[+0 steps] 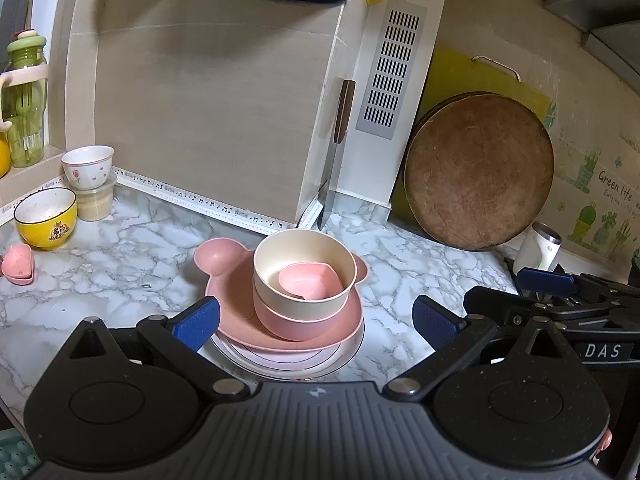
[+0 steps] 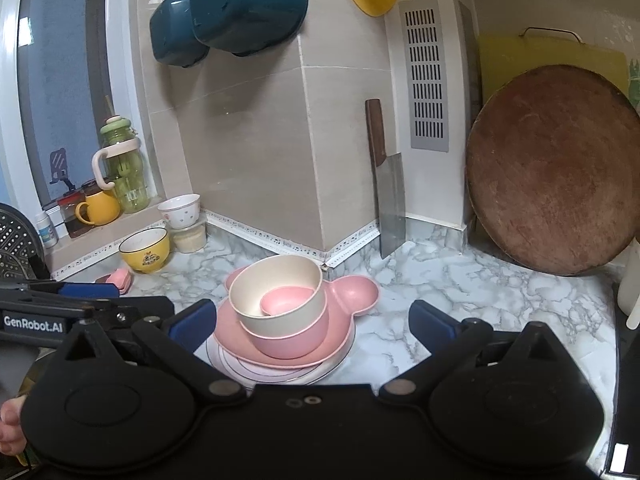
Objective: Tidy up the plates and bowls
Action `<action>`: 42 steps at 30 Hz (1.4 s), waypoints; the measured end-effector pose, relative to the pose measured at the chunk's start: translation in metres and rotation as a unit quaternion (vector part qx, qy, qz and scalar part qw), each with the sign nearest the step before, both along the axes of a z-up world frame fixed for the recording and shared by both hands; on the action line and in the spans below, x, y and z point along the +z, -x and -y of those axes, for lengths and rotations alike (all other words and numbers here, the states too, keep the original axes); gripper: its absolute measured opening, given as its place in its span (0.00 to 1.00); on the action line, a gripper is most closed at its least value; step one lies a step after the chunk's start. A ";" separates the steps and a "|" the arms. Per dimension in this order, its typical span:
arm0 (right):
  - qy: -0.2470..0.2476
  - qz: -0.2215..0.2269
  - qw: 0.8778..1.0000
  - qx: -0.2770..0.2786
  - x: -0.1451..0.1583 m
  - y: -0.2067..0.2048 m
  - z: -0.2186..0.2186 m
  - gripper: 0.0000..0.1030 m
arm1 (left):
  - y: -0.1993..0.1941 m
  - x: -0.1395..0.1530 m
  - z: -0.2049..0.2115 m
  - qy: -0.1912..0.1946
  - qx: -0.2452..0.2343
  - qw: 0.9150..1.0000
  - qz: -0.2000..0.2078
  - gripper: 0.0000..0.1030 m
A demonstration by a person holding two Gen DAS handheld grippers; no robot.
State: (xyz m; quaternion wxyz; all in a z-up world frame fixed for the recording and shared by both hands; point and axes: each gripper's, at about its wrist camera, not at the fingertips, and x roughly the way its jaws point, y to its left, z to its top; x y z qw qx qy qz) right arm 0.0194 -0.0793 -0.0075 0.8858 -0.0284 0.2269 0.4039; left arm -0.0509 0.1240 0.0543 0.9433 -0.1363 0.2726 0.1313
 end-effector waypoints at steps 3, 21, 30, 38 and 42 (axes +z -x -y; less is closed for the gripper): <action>-0.001 0.000 1.000 -0.003 0.001 0.000 0.001 1.00 | 0.000 0.001 0.002 -0.002 -0.003 1.000 0.002 1.00; -0.012 -0.014 1.000 -0.006 0.002 -0.003 0.005 1.00 | -0.001 0.001 0.004 0.004 -0.012 1.000 -0.003 1.00; -0.001 -0.024 1.000 -0.007 -0.003 -0.005 0.002 1.00 | -0.003 -0.003 0.005 0.013 -0.002 1.000 -0.021 1.00; 0.005 -0.038 0.999 -0.009 -0.008 -0.007 0.002 1.00 | -0.003 -0.008 0.004 0.031 -0.003 0.999 -0.033 1.00; 0.004 -0.042 0.999 -0.010 -0.010 -0.007 0.002 1.00 | -0.004 -0.008 0.004 0.031 -0.002 0.999 -0.035 1.00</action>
